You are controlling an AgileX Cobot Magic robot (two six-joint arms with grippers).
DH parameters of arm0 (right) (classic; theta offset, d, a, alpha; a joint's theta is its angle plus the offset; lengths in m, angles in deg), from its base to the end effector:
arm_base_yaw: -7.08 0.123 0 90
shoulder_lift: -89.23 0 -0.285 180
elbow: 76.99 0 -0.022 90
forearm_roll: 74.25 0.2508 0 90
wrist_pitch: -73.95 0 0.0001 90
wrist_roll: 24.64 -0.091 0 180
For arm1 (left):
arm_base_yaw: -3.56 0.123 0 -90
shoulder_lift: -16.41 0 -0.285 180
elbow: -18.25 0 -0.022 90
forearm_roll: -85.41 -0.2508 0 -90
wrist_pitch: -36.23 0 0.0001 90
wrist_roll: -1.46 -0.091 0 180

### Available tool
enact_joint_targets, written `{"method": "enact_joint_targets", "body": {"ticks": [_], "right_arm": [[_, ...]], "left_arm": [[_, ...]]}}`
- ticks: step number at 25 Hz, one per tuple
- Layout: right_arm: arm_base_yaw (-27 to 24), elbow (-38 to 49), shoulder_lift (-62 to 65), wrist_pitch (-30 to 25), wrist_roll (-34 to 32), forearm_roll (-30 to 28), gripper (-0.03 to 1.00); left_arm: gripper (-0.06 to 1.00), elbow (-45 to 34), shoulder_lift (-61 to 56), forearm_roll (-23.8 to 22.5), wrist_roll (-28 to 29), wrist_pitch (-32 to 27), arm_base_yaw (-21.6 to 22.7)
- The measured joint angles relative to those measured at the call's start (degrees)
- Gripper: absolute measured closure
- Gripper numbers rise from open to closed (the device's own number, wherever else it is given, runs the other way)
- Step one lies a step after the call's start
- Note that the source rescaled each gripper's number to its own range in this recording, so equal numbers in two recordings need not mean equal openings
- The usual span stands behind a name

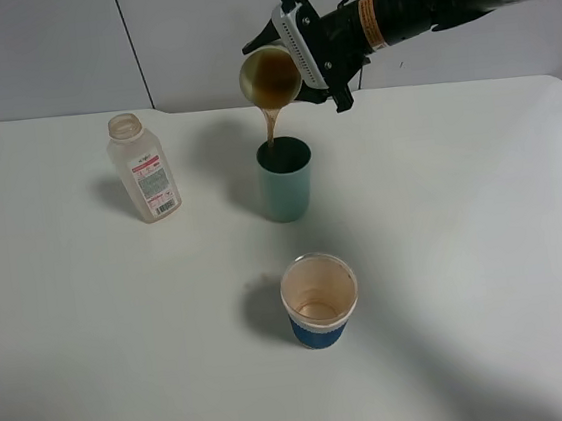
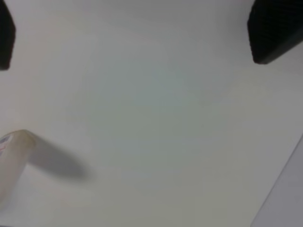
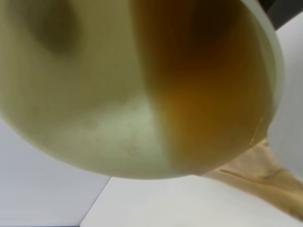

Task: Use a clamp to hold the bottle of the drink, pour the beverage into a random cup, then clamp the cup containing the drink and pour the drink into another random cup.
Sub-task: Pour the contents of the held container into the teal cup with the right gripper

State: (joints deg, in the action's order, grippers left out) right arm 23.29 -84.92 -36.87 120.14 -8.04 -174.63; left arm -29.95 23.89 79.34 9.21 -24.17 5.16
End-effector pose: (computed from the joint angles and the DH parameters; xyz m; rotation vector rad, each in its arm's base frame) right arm 0.4135 0.1874 0.2141 -2.0071 0.3504 -0.2551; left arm -0.0066 0.0082 0.2799 -0.1700 2.0148 0.0584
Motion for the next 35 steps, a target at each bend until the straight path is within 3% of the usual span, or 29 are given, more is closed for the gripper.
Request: {"method": "enact_joint_targets", "body": {"ticks": [14, 35], "right_arm": [[0.0, 0.0, 0.04, 0.0, 0.34, 0.0, 0.94], [0.64, 0.0, 0.04, 0.46, 10.76, 0.0, 0.94]], "left_arm": [[-0.06, 0.0, 0.0, 0.0, 0.0, 0.0, 0.0], [-0.06, 0.0, 0.0, 0.0, 0.0, 0.0, 0.0]]}}
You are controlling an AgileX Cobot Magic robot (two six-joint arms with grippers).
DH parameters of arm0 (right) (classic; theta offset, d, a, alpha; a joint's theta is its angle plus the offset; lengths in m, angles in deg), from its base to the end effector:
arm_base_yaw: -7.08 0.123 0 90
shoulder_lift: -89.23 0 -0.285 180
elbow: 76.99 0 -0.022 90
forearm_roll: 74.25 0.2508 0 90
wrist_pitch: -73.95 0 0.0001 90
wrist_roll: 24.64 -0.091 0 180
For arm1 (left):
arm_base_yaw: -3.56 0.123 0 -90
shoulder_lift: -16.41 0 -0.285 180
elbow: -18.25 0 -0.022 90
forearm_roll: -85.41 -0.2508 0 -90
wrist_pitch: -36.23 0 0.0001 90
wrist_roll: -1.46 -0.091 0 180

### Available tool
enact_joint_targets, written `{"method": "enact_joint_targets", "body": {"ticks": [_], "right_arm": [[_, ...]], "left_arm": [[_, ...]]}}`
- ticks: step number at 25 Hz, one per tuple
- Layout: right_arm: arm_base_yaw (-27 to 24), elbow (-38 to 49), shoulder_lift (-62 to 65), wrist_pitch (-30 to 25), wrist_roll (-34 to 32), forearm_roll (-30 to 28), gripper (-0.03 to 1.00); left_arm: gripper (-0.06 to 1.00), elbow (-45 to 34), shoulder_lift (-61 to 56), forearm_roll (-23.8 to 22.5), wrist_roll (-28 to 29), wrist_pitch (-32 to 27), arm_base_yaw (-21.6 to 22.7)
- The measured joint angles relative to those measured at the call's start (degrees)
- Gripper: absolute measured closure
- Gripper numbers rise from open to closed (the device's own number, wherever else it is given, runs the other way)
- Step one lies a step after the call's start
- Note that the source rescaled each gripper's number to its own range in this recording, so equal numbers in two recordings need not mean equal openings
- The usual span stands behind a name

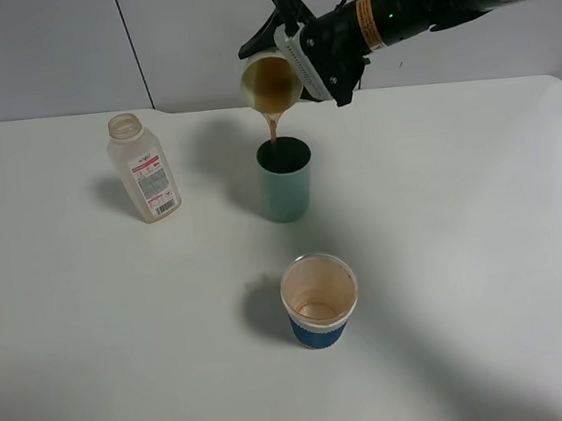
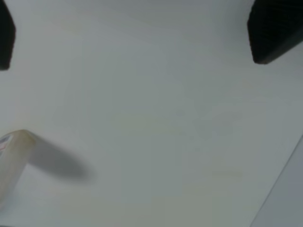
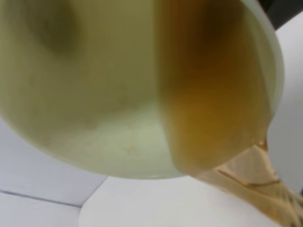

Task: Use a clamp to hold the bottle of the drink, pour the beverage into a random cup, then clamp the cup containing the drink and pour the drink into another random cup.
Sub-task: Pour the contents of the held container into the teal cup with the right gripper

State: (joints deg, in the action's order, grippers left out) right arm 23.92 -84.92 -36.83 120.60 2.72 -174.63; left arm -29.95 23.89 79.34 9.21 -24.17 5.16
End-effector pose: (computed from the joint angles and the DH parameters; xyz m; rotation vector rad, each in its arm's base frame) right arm 0.4108 0.1923 0.2146 -2.0391 0.1447 -0.3589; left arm -0.0066 0.0082 0.2799 -0.1700 2.0148 0.0584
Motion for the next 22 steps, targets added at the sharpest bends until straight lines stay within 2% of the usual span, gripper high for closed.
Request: {"method": "enact_joint_targets", "body": {"ticks": [8, 22], "right_arm": [[0.96, 0.0, 0.06, 0.31, 1.06, 0.0, 0.94], [2.85, 0.0, 0.06, -1.36, 12.35, 0.17, 0.94]], "left_arm": [[-0.06, 0.0, 0.0, 0.0, 0.0, 0.0, 0.0], [-0.06, 0.0, 0.0, 0.0, 0.0, 0.0, 0.0]]}}
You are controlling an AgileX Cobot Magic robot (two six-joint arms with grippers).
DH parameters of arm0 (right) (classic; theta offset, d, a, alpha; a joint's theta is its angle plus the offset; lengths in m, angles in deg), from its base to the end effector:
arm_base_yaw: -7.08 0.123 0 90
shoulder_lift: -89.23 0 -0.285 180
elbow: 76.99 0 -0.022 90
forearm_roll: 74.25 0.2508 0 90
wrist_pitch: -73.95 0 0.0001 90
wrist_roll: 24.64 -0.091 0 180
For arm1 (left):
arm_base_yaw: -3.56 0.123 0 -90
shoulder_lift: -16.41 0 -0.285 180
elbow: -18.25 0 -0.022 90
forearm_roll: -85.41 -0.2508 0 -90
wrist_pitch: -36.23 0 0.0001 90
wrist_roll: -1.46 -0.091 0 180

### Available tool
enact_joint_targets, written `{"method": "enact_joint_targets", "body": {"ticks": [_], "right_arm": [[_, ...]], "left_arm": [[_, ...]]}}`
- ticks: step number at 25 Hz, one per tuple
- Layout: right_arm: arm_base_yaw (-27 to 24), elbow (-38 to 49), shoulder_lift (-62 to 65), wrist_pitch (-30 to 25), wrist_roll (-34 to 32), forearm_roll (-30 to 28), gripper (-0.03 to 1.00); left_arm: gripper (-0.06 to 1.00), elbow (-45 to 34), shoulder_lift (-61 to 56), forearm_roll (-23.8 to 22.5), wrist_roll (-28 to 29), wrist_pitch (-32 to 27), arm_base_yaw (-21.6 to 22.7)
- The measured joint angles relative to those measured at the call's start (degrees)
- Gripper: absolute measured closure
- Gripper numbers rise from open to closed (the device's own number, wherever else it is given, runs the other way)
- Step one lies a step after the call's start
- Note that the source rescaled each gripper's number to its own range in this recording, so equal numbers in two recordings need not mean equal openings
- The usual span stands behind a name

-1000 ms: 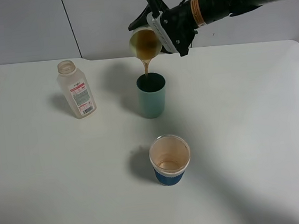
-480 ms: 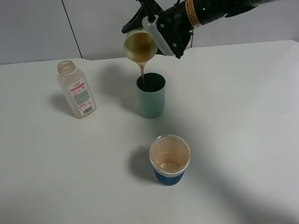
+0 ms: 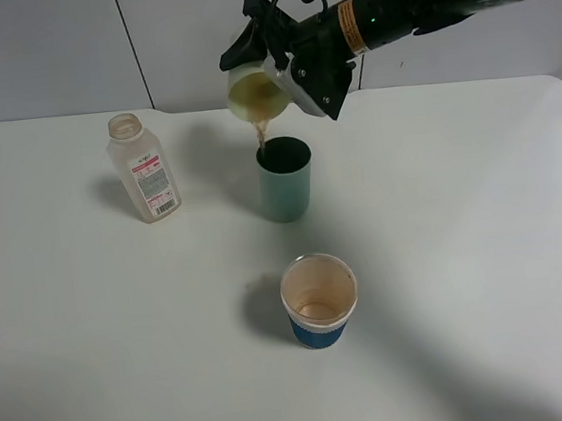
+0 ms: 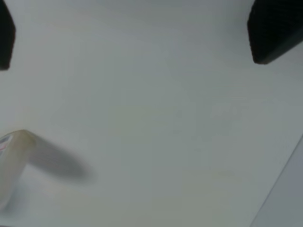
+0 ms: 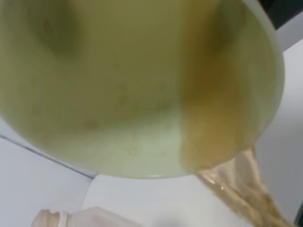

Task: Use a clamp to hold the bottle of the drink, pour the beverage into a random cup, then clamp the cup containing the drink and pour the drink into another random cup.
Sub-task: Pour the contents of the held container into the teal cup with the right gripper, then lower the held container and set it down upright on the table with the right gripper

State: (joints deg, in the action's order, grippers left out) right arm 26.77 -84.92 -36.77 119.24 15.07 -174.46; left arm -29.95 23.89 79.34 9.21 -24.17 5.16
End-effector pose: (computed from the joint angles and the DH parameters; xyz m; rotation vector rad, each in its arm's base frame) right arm 0.4026 0.2116 0.2147 -2.0604 -0.1108 -0.4837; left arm -0.0066 0.0082 0.2799 -0.1700 2.0148 0.0584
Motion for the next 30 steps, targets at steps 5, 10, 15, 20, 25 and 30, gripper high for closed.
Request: {"method": "enact_joint_targets", "body": {"ticks": [5, 10, 15, 20, 25, 30], "right_arm": [[0.83, 0.0, 0.0, 0.1, 3.66, 0.0, 0.94], [1.59, 0.0, 0.12, -0.43, 6.2, 0.0, 0.94], [1.93, 0.0, 0.69, -1.68, 7.13, 0.0, 0.94], [2.0, 0.0, 0.8, -2.57, -2.47, 0.04, 0.94], [2.0, 0.0, 0.8, -6.93, -30.34, 3.61, 0.94], [1.67, 0.0, 0.8, -9.48, -65.63, 8.17, 0.94]], "left_arm": [[-0.06, 0.0, 0.0, 0.0, 0.0, 0.0, 0.0], [-0.06, 0.0, 0.0, 0.0, 0.0, 0.0, 0.0], [-0.06, 0.0, 0.0, 0.0, 0.0, 0.0, 0.0], [-0.06, 0.0, 0.0, 0.0, 0.0, 0.0, 0.0], [-0.06, 0.0, 0.0, 0.0, 0.0, 0.0, 0.0], [-0.06, 0.0, 0.0, 0.0, 0.0, 0.0, 0.0]]}}
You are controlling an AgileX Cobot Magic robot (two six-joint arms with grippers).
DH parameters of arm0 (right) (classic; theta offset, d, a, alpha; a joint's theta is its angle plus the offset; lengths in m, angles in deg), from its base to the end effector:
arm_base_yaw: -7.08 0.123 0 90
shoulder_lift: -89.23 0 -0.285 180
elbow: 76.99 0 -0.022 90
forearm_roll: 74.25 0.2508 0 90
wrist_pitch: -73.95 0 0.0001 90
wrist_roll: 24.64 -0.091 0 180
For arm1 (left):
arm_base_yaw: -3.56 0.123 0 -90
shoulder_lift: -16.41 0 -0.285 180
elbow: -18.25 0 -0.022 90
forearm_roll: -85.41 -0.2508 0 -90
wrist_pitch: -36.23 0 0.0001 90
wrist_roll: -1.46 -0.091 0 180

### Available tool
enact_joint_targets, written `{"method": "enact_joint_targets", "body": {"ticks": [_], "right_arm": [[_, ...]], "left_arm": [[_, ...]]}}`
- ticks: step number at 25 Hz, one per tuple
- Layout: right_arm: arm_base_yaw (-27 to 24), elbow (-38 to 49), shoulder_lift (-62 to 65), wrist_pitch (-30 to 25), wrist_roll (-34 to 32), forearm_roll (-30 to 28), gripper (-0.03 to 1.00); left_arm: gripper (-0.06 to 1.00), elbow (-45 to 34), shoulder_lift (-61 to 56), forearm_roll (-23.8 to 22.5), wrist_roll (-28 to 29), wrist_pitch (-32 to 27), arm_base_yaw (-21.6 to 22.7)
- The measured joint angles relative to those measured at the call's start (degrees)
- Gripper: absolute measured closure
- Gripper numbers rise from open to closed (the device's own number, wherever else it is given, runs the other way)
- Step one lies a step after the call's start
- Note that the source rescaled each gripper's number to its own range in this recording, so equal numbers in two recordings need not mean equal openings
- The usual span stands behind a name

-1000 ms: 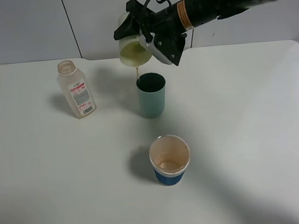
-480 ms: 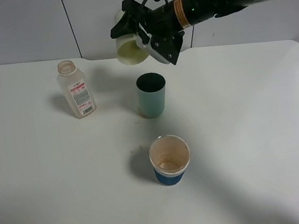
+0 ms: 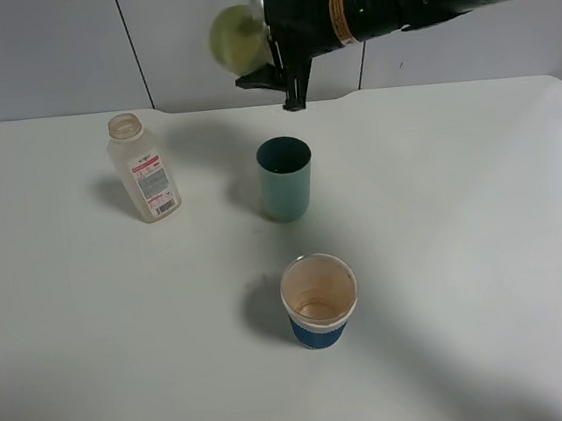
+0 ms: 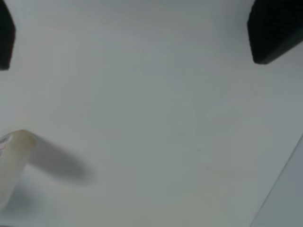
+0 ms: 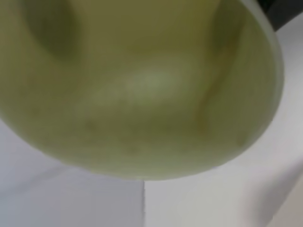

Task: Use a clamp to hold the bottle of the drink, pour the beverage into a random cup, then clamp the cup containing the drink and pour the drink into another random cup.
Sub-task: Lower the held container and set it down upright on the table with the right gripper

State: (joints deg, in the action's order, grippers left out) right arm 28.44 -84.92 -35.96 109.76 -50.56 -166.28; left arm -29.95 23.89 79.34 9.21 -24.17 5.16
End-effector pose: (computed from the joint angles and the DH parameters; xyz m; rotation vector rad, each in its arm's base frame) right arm 0.4110 0.2178 0.2251 -1.6128 1.1379 0.1363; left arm -0.0066 0.0082 0.2799 -0.1700 2.0148 0.0584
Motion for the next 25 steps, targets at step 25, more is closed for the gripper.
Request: {"method": "enact_joint_targets", "body": {"ticks": [25], "right_arm": [[-5.31, 4.56, -10.53, -6.24, -5.51, 42.7, 0.94]], "left_arm": [[-0.06, 0.0, 0.0, 0.0, 0.0, 0.0, 0.0]]}}
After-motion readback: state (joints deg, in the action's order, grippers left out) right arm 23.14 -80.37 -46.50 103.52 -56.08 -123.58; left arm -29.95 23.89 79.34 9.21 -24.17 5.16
